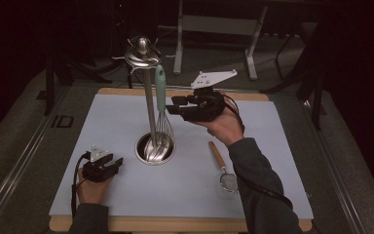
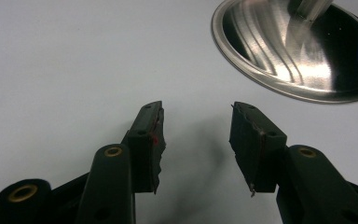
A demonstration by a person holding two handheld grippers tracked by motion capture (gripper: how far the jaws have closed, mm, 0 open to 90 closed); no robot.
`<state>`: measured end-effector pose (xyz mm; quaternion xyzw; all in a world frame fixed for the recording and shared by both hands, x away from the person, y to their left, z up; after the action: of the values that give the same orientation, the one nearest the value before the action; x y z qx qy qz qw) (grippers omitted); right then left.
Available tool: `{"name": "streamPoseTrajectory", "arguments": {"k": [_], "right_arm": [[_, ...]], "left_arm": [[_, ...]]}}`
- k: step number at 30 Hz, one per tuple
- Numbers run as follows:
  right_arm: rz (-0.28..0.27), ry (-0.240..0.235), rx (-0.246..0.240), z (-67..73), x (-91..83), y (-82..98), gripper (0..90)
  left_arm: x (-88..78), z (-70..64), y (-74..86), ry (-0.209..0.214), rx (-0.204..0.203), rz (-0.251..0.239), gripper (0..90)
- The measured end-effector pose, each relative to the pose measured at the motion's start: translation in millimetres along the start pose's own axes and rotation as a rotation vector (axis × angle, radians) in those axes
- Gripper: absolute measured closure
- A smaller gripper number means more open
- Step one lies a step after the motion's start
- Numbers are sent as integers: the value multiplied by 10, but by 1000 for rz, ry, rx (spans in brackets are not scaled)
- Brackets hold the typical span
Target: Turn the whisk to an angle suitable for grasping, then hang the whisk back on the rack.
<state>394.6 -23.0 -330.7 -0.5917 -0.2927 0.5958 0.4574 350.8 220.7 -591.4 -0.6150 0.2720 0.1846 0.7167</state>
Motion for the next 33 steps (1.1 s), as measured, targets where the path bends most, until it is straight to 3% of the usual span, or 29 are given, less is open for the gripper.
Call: {"name": "streamPoseTrajectory", "arguments": {"k": [3, 9, 12, 17, 24, 33], "right_arm": [[11, 8, -5, -9, -10, 21, 625], [97, 58, -49, -51, -55, 158, 624], [106, 68, -49, -65, -71, 190, 608], [146, 104, -64, -85, -73, 369, 574], [178, 148, -48, -152, -111, 585, 509], [223, 154, -15, -208, -208, 953, 544]], "left_arm": [[1, 0, 0, 0, 0, 0, 550], [1, 2, 0, 0, -1, 2, 554], [1, 3, 0, 0, -1, 2, 554], [-5, 6, -1, 5, -3, -2, 560], [-14, 20, -6, 6, -21, -11, 557], [-65, 14, -21, -19, -10, -49, 562]]}}
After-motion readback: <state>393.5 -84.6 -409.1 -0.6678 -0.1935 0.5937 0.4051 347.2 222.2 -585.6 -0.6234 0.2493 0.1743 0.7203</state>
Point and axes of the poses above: each handheld gripper's, and its own axes: x roughly forward along the jaws, y roughly out of its underside, z roughly to its left, the point moved 8 cm from there along x, roughly forward along the jaws, and after that the axes turned 13 degrees about -y, right-handed, at the moved point
